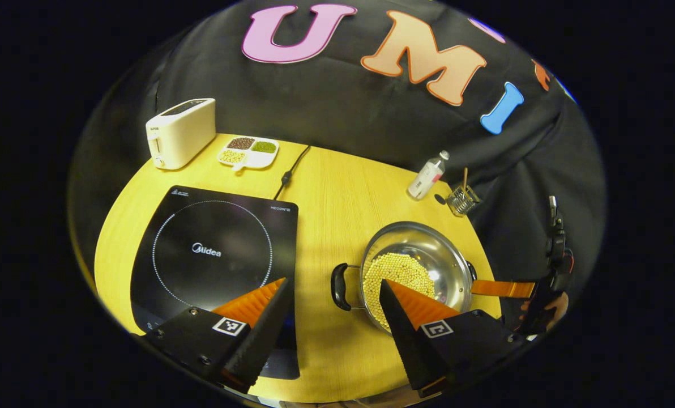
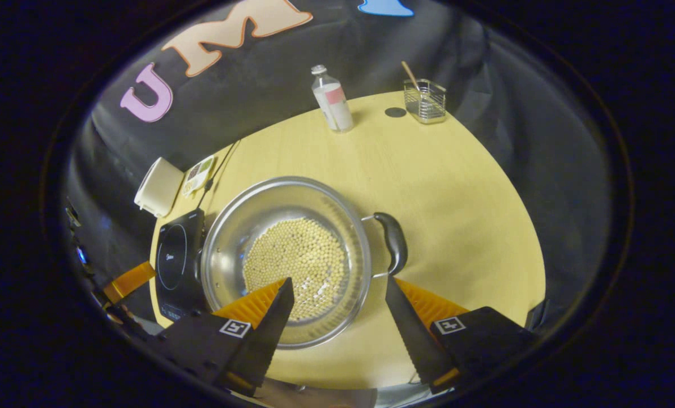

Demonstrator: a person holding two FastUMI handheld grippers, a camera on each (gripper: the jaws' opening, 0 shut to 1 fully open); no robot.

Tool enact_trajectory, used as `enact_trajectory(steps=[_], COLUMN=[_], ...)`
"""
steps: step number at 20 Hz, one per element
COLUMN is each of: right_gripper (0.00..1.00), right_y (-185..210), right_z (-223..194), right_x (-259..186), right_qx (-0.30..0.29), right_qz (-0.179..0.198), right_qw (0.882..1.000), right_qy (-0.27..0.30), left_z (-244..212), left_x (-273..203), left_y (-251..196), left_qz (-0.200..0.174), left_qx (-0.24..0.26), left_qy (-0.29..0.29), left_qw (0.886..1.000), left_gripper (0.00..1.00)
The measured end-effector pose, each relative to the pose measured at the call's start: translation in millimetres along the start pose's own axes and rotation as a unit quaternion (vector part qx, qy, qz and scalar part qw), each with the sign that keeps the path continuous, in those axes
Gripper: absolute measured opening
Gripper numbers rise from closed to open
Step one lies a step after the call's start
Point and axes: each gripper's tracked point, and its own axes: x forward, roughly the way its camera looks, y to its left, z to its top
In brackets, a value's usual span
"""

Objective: First push the handle of the pot to place it horizontally, then grasp the pot with both hands and set it on the induction cooktop.

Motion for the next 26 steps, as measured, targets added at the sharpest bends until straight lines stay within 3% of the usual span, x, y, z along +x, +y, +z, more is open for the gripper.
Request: enact_trajectory(steps=[2,3,16,17,18,19,20,23,25,26], right_gripper=[1.0,0.94,0.89,0.87,0.82,0.76,0.85,0.58,0.54,0.54], right_y=[-11,-16,-24,-23,-23,-22,-25,-21,-20,-20], right_z=[8,10,1,1,1,1,1,-2,-2,-3], right_x=[14,21,76,79,82,85,88,96,97,94], right_qx=[-0.005,-0.008,-0.001,0.001,0.004,0.006,0.005,0.002,-0.002,0.005], right_qz=[0.004,0.006,0.065,0.07,0.075,0.078,0.076,0.089,0.096,0.103], right_qw=[1.0,1.0,0.991,0.99,0.989,0.988,0.988,0.986,0.985,0.984], right_qy=[0.013,0.02,0.119,0.124,0.128,0.132,0.134,0.139,0.142,0.145], left_z=[-6,-8,-43,-46,-49,-50,-53,-57,-63,-61], left_x=[13,20,90,92,96,98,100,109,109,106], left_y=[-7,-10,-10,-11,-11,-11,-9,-3,7,6], left_qz=[-0.005,-0.006,0.006,0.006,0.007,0.009,0.011,0.024,0.041,0.041], left_qx=[-0.003,-0.002,-0.024,-0.028,-0.032,-0.034,-0.034,-0.039,-0.036,-0.043], left_qy=[0.019,0.028,0.143,0.151,0.159,0.164,0.17,0.183,0.201,0.205], left_qw=[1.0,1.0,0.989,0.988,0.987,0.986,0.985,0.982,0.978,0.977], left_gripper=[0.96,0.96,0.96,1.0,0.94,0.96,0.9,0.87,0.71,0.58])
